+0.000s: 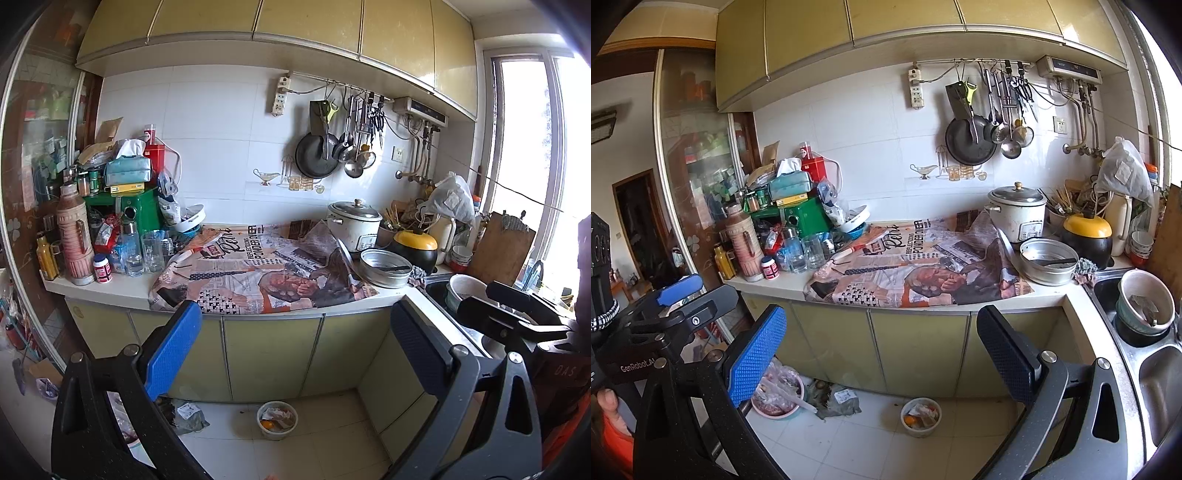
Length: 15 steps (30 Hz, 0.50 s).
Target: Collect trash
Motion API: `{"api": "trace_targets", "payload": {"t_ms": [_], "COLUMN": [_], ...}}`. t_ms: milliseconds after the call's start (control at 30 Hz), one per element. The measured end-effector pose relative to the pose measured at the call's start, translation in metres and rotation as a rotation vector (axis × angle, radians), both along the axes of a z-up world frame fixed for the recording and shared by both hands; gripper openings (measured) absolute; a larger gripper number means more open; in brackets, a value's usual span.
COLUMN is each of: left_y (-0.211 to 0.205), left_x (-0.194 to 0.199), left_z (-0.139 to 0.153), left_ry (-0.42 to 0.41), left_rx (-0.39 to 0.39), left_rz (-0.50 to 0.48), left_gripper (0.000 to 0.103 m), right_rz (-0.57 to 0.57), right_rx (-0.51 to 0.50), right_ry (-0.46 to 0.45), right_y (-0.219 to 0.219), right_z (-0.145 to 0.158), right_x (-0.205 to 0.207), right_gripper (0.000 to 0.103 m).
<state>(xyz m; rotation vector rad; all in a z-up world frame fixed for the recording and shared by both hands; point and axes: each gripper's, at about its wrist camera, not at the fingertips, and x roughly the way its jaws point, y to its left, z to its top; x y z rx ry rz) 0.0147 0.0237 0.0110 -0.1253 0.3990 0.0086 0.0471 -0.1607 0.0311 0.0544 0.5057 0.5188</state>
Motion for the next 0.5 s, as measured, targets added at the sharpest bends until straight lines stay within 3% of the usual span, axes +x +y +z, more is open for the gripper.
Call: {"api": "trace_targets", "payload": {"t_ms": [500], "left_y": [0.013], "left_x": [0.026], "left_z": [-0.01], "left_ry": [0.032], "left_rx": [-0.002], "left_rz": [0.009], "left_gripper": [0.102], "right_rz": [0.003], "right_rx": [-0.002], "right_ry": [0.029], "right_y": [0.01], "right_z": [-0.009], "right_x": [0.024], "right_gripper": [0.102]}}
